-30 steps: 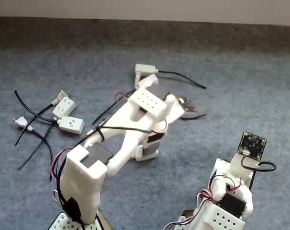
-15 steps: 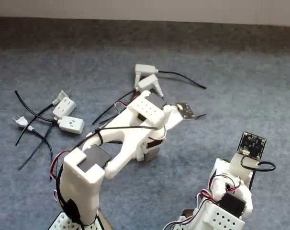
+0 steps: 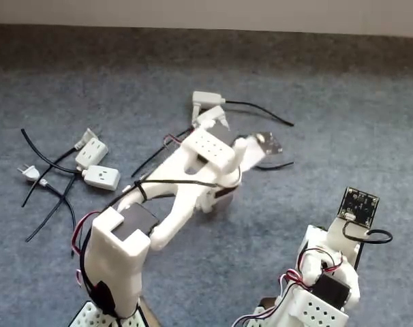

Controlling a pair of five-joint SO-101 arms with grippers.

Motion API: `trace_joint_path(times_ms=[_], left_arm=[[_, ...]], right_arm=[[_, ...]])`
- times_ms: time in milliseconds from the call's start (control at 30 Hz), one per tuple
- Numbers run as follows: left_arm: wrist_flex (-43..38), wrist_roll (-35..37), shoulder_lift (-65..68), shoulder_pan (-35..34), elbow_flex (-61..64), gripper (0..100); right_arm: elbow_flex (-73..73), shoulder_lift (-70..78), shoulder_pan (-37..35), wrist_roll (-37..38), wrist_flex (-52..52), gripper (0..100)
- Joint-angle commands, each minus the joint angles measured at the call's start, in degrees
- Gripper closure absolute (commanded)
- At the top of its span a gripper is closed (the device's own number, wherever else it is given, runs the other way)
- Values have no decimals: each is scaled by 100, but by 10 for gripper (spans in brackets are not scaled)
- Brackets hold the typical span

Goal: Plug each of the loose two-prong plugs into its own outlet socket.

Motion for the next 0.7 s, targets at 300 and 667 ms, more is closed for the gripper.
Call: trace_joint_path(times_ms=[300, 667], left_arm=[[167, -88, -66, -488, -3565, 899], [-1987, -589, 1138, -1262, -3644, 899]], right_arm=[[136, -84, 22, -9, 22, 991], [136, -84, 13, -9, 22, 991]])
